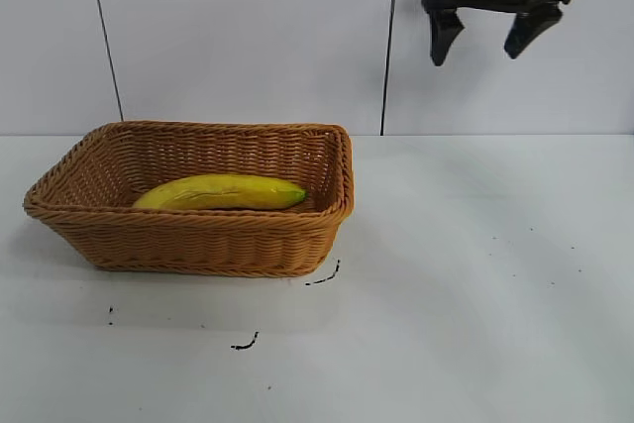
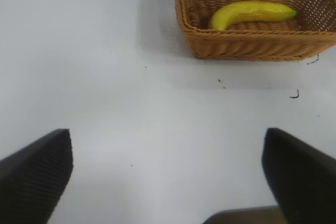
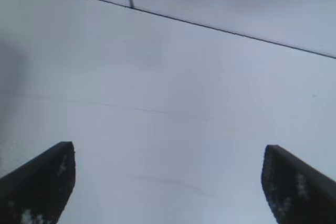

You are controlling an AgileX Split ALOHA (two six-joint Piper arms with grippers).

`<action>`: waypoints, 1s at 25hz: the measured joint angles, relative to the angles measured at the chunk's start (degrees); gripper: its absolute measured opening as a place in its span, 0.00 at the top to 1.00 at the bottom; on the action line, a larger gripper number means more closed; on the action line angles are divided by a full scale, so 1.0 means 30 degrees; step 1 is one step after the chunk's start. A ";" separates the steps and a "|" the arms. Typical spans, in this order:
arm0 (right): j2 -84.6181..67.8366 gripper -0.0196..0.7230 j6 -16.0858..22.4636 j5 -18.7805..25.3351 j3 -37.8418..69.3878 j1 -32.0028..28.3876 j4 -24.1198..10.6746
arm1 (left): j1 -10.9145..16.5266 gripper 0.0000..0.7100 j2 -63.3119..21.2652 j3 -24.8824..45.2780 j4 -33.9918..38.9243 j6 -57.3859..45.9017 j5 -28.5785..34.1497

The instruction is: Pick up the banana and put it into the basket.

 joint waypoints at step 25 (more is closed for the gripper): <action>-1.5352 0.05 -0.0097 -0.0022 2.0227 -0.0665 0.0000 | 0.0000 0.02 0.0000 0.0000 0.0000 0.0000 0.0000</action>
